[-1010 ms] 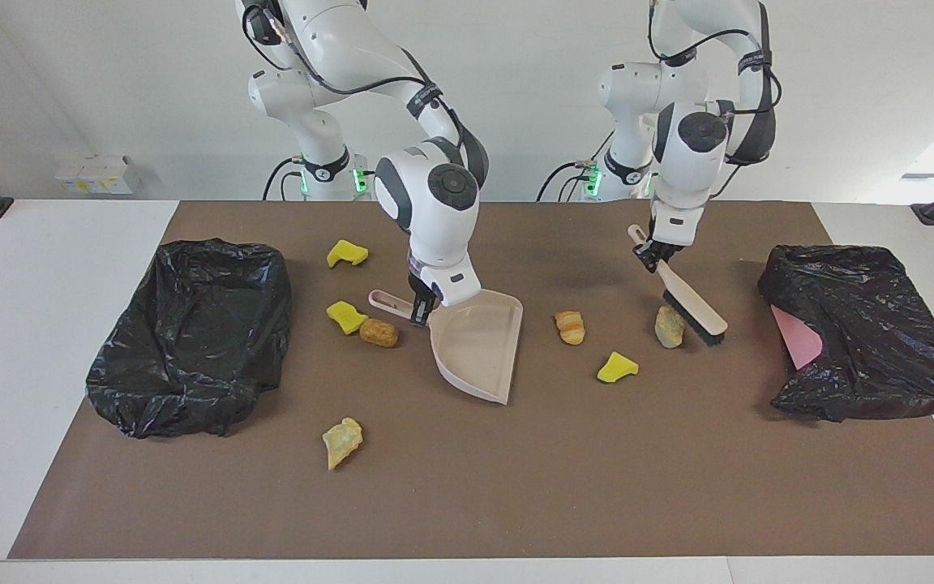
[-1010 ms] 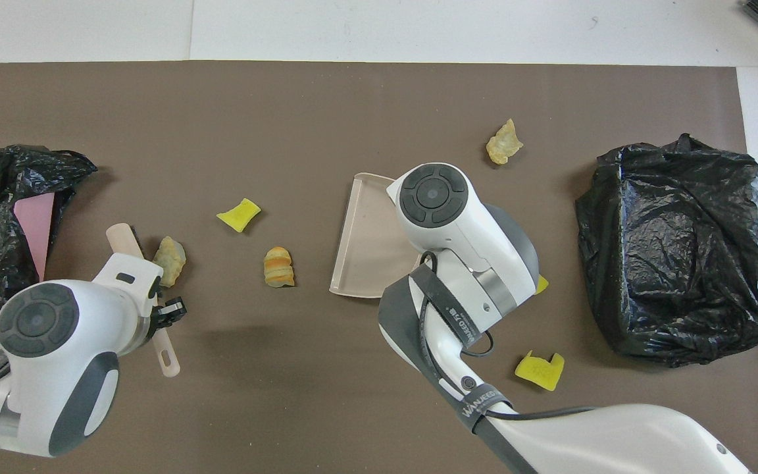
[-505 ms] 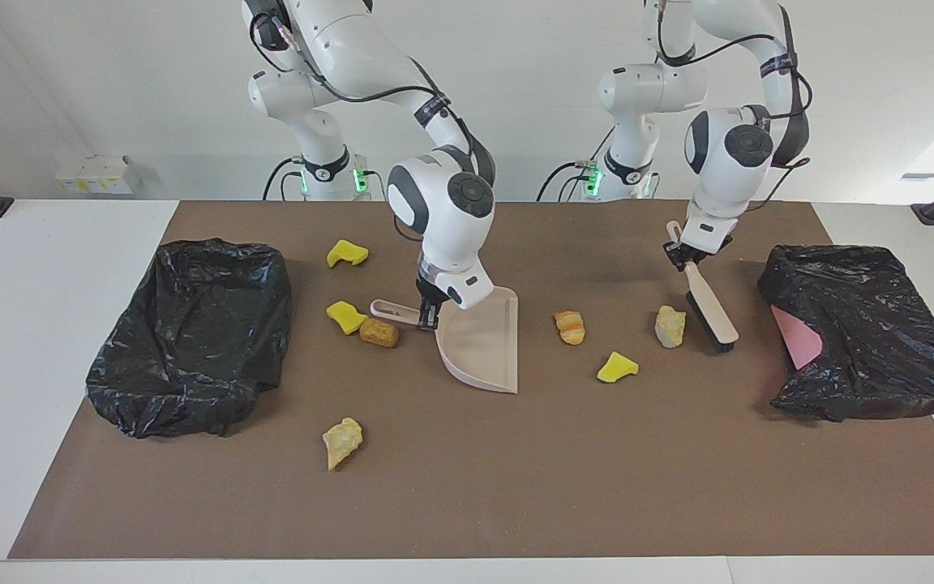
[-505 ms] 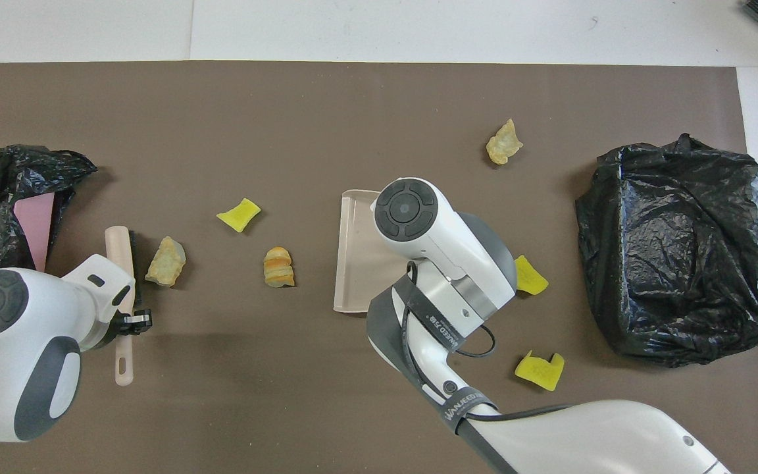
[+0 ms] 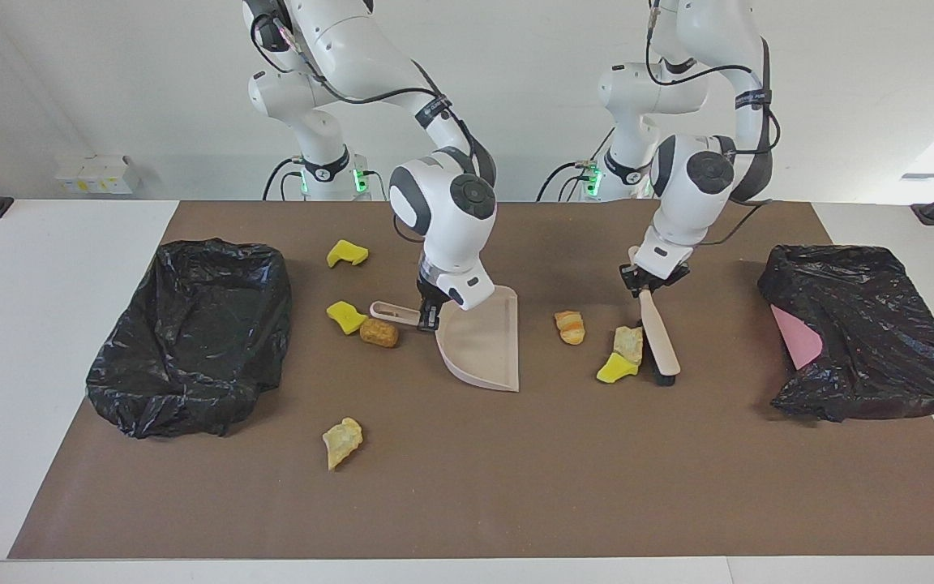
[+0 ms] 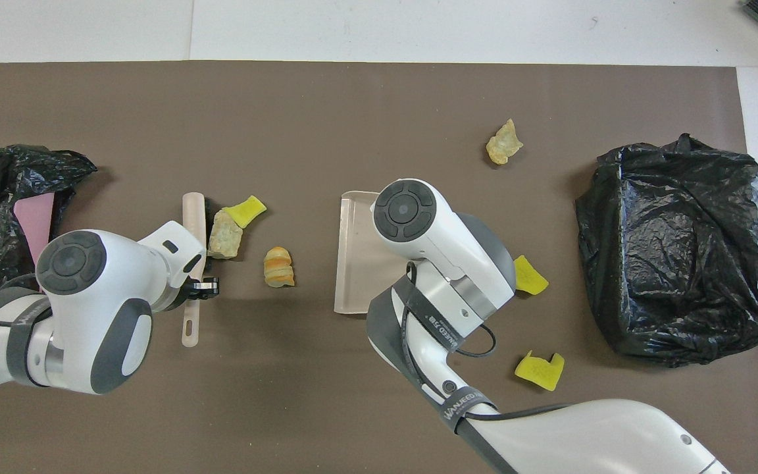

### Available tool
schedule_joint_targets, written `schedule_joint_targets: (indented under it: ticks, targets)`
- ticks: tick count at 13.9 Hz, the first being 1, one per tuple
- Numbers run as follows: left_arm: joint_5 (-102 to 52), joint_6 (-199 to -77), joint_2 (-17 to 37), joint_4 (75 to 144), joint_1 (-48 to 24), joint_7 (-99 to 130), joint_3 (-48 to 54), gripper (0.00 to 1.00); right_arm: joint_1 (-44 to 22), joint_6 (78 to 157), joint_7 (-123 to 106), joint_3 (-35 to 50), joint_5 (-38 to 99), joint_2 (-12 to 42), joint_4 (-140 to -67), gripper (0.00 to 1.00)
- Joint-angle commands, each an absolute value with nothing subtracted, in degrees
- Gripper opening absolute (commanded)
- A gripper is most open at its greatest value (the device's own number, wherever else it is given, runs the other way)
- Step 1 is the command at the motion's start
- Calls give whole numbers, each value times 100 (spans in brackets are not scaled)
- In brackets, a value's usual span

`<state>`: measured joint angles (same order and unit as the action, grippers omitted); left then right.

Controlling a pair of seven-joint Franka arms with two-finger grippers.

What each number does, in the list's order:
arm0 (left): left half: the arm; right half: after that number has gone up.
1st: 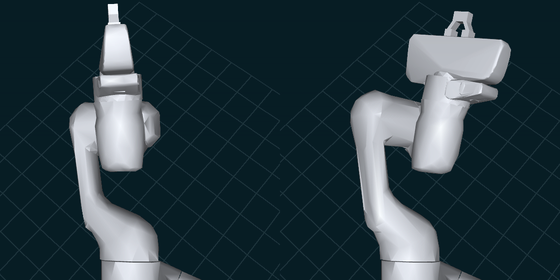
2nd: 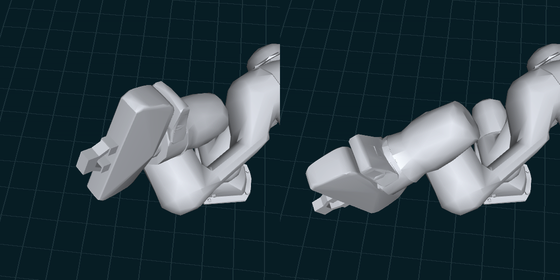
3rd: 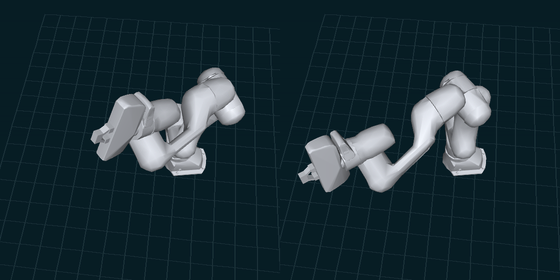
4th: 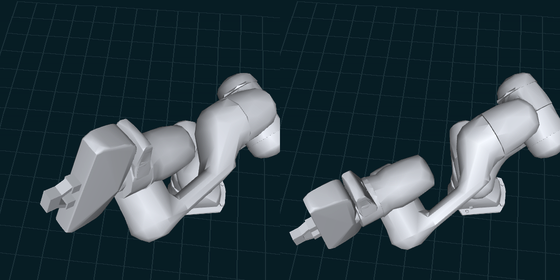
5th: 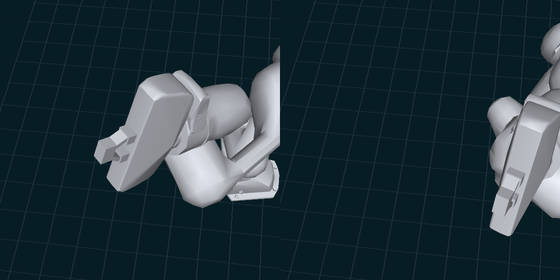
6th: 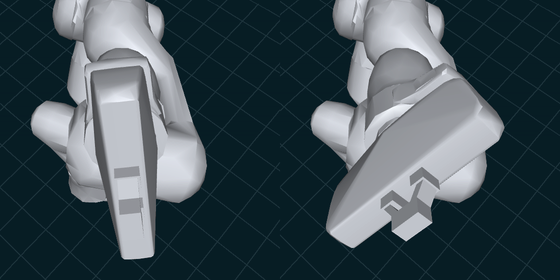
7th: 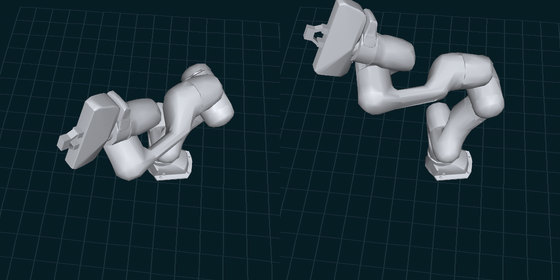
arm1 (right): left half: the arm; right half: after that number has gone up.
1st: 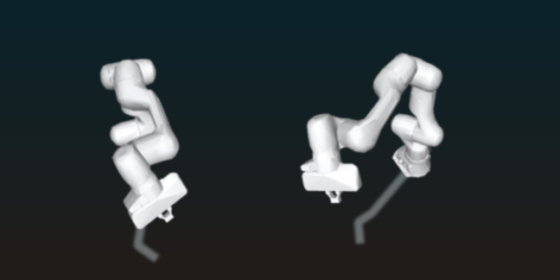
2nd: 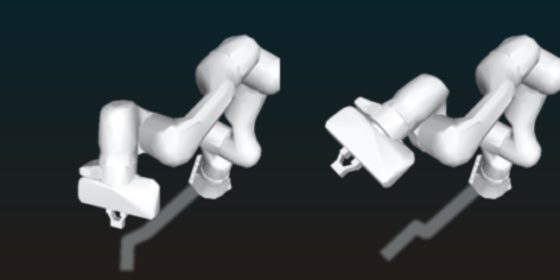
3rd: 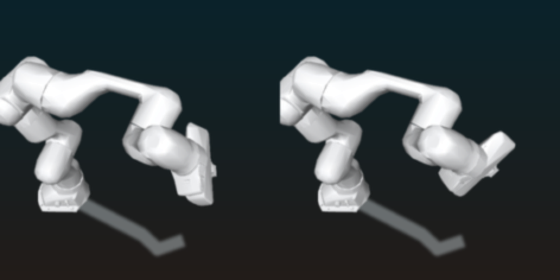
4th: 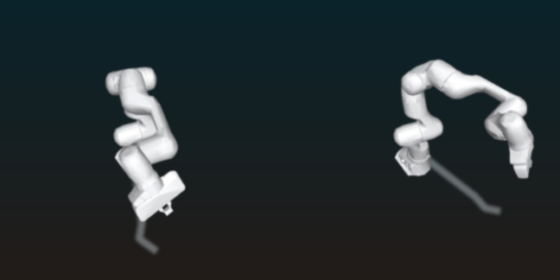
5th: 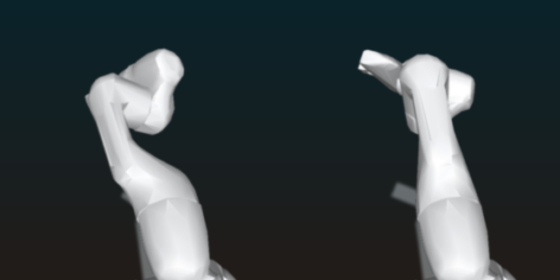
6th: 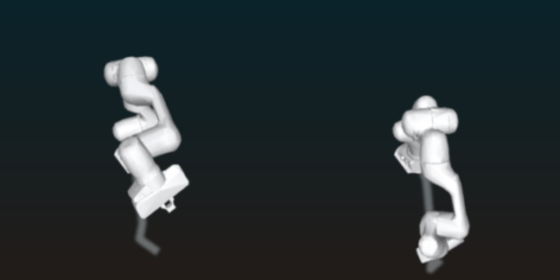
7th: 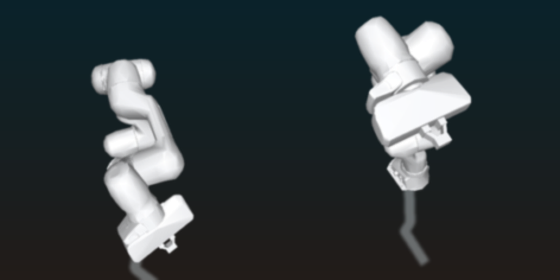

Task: Sweep and dump trash in bin
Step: 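Sweep the chunks and sponges toward the dustpan with the brush in the left gripper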

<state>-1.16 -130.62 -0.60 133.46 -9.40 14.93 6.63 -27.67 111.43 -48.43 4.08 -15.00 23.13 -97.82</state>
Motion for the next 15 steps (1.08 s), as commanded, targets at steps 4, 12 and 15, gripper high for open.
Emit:
schedule_joint_targets:
  ticks: [4,12,15]
  targets:
    - [-710,-13482,273,13175,-1835,1371,650,0,-2733,11118,-5027,439,-1652,2303,-9835,0]
    - [-1854,-13702,290,12648,-3068,1670,800,0,-2733,11109,-5027,439,-1652,2294,-9835,0]
    - [-1863,-13492,158,12525,-2726,1661,729,0,-2733,11118,-5027,439,-1652,2294,-9835,0]
